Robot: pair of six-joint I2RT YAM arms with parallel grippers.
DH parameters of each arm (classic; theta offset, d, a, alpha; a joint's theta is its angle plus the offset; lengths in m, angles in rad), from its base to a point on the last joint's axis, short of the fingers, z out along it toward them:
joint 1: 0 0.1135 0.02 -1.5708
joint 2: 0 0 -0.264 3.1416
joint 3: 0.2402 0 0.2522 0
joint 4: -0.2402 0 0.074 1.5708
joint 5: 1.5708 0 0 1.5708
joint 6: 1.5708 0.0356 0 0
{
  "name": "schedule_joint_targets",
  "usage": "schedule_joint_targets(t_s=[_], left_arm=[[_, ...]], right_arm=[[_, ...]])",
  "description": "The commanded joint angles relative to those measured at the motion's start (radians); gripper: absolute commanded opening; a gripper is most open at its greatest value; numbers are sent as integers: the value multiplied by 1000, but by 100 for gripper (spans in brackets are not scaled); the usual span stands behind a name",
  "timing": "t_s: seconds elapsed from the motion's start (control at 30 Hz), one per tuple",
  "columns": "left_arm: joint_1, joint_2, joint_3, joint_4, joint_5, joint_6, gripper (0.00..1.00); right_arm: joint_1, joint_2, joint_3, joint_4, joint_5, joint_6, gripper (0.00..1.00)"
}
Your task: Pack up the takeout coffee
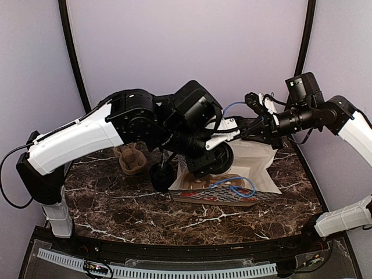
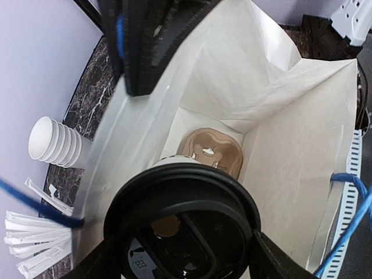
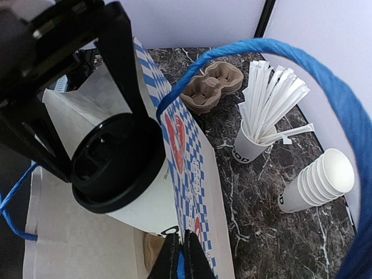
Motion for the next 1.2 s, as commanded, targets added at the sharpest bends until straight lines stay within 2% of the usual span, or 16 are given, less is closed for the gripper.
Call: schedule_joint_targets(t_s=[0.0, 0.13, 0.33, 0.53, 0.83, 1.0, 1.17], left_arm=[[-36, 29, 4, -28, -126, 71, 26], [-69, 72, -9, -36, -152, 86, 25], [-134, 96, -77, -38, -300, 109, 24], [-207, 128, -105, -49, -346, 98, 22], [-296, 153, -148, -58, -381, 77, 20], [-326, 166, -132, -82, -423, 49, 19], [-337, 180, -135, -102, -425, 14, 18]], right_arm=[[27, -24, -29, 15, -60, 9, 0], [41, -24, -32, 4, -54, 10, 0], [61, -23, -26, -13, -82, 9, 0], [72, -31, -72, -16, -97, 8, 1], [64, -49, -34, -78, -136, -8, 59], [24, -73, 34, -174, -184, -65, 79], [-43, -81, 151, -344, -319, -150, 94]])
